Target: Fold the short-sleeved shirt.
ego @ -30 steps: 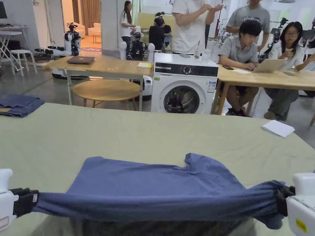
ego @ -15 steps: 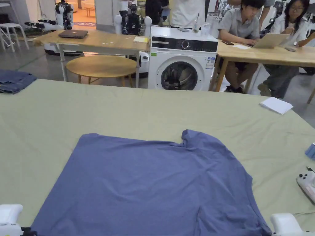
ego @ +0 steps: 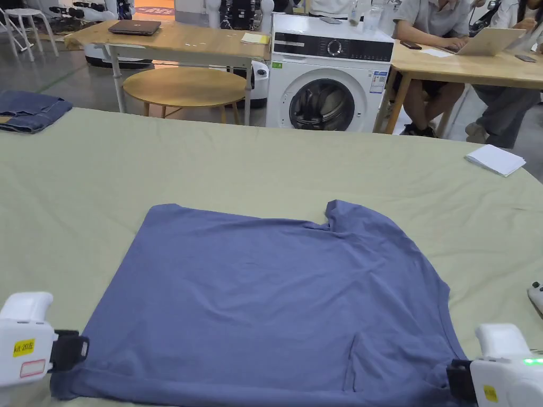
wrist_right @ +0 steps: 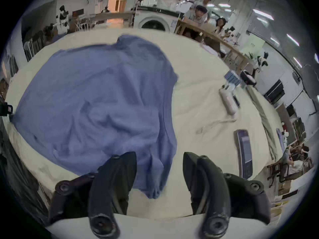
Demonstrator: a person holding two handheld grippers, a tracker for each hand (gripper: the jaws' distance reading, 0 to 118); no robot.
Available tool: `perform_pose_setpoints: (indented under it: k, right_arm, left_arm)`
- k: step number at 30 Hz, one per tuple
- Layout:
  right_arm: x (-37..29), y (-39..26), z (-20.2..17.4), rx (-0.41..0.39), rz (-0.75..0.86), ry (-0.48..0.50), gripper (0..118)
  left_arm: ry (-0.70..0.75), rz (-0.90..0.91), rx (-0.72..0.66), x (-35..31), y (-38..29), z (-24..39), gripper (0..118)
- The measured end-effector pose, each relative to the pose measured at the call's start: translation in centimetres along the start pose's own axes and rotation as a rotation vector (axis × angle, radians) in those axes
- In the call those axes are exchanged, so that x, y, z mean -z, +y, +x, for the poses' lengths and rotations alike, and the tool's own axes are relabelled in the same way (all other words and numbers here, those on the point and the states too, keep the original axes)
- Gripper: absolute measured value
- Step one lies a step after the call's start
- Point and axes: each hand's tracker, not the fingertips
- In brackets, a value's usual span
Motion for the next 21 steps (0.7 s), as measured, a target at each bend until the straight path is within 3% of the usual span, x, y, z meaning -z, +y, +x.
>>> perform_pose_setpoints:
  k: [5, 8, 12, 15, 16, 21]
  right_arm:
    - [-2.6, 3.0, -2.7, 0.094, 0.260, 0.044, 58]
    - [-3.9, 3.6, -5.0, 0.174, 0.477, 0.121, 56]
    - [-5.4, 3.9, -8.5, 0.177, 0.683, 0.082, 23]
    - [-6.4, 4.0, -10.1, 0.180, 0.755, 0.076, 0]
    - [-6.4, 4.1, -10.3, 0.186, 0.756, 0.081, 0]
    - [-6.8, 4.4, -11.0, 0.207, 0.769, 0.100, 0]
  left_arm:
    - [-0.035, 0.228, 0.040, -1.9, 2.9, 3.3, 28]
    - [-0.046, 0.393, 0.078, -3.2, 3.5, 5.9, 28]
    - [-0.018, 0.589, 0.176, -4.4, 3.6, 9.4, 26]
    - [0.018, 0.666, 0.201, -4.3, 3.7, 10.6, 6]
    - [0.022, 0.680, 0.189, -4.6, 3.6, 10.8, 1]
    - [0.012, 0.642, 0.123, -3.8, 4.1, 10.8, 0]
